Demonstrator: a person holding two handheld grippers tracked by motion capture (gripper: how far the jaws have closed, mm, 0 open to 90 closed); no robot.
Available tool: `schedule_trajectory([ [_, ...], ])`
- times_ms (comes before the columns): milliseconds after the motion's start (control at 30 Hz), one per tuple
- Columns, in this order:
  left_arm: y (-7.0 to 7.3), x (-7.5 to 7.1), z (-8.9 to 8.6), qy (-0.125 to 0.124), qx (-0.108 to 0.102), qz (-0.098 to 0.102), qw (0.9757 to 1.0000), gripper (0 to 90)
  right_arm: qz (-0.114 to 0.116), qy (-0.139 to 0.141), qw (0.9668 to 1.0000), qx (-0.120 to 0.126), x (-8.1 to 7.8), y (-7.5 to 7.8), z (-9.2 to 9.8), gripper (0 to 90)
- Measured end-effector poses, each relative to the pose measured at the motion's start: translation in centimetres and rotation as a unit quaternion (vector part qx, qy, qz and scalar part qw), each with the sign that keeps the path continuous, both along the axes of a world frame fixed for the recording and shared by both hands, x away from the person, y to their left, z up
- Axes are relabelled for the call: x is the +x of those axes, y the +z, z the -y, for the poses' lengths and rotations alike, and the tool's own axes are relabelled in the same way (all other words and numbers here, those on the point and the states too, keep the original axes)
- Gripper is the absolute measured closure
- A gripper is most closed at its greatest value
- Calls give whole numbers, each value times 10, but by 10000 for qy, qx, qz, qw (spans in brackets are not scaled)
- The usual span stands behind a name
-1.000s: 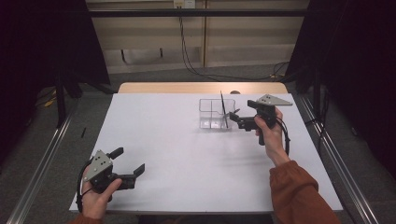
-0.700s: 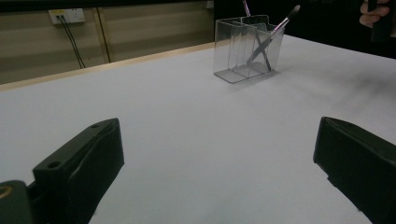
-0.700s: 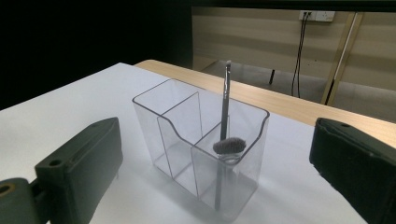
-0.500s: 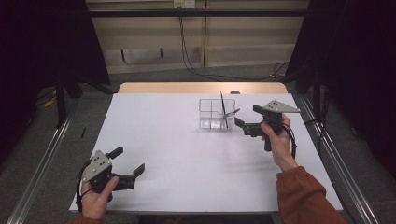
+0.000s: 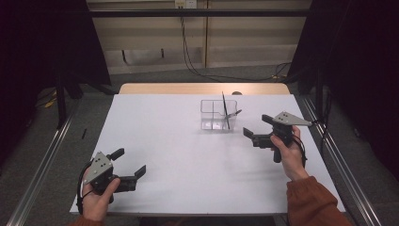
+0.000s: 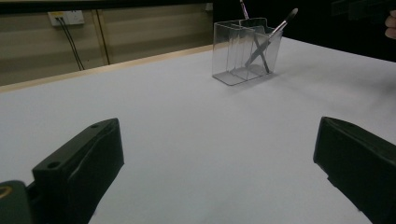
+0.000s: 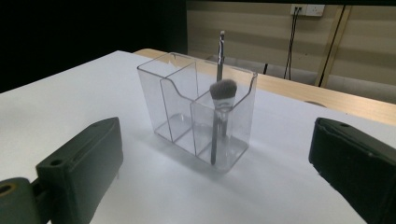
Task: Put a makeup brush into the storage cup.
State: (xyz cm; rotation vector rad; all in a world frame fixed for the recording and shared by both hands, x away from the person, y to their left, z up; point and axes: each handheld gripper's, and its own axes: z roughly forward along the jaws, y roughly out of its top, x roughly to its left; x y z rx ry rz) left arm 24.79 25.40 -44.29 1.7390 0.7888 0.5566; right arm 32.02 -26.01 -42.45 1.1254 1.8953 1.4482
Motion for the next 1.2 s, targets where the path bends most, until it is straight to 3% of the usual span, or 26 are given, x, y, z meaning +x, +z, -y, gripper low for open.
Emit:
schedule_trajectory([
  [267,0,-1,1,-8,-16,6,10000,17,51,-135,9999,50,-20,-5,12,32],
  [367,0,0,0,0,-16,9,10000,17,61,-132,9999,-44,-29,-9,15,32],
  [1200,1,-2,0,-2,-47,12,10000,17,36,-394,9992,-116,-86,-29,48,30],
])
